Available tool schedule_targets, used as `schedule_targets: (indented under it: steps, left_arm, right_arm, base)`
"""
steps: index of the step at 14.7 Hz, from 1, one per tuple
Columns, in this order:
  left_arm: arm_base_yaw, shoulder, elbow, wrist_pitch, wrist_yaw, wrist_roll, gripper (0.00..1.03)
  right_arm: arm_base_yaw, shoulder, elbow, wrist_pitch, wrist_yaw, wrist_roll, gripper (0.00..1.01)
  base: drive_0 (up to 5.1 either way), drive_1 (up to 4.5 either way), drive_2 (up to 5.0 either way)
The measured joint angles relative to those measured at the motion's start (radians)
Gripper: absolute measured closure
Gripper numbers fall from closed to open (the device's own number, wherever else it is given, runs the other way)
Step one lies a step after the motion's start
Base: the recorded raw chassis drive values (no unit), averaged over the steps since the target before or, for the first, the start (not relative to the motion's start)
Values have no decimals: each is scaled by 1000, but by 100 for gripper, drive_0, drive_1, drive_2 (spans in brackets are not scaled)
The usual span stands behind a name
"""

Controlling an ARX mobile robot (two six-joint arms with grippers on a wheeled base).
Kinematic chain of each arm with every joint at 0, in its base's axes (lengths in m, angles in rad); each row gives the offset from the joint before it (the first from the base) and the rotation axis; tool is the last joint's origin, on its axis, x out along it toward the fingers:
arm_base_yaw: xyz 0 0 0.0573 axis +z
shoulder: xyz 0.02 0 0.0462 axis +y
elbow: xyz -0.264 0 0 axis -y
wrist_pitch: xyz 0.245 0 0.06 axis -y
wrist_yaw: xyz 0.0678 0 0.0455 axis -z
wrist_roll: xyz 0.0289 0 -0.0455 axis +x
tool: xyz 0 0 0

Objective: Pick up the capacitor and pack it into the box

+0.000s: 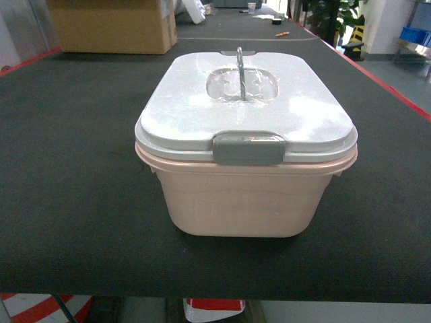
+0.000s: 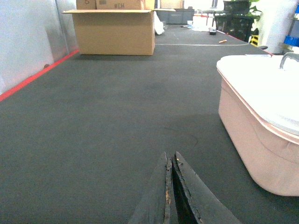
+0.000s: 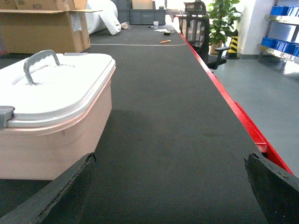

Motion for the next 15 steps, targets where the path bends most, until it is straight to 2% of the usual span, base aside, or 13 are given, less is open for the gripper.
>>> schedule_targets:
  steps: [5,12,13,14,15]
  left_arm:
    - [0,-167,0,-160,0,0,101]
    - [0,-298,0,-290,0,0,101]
    - [0,-317,0,-322,0,0,101]
    - [0,-396,0,-443,3,0,101]
    - [0,-459,0,-469,0,-1,101]
  right_arm:
    - [0,0,0,0,0,0,3]
    - [0,0,0,0,0,0,3]
    - [0,0,0,0,0,0,3]
    - [0,0,0,0,0,0,3]
    - [0,0,0,0,0,0,3]
  base:
    - [0,0,0]
    - [0,0,0]
    - [0,0,0]
    - [0,0,0]
    - [0,0,0]
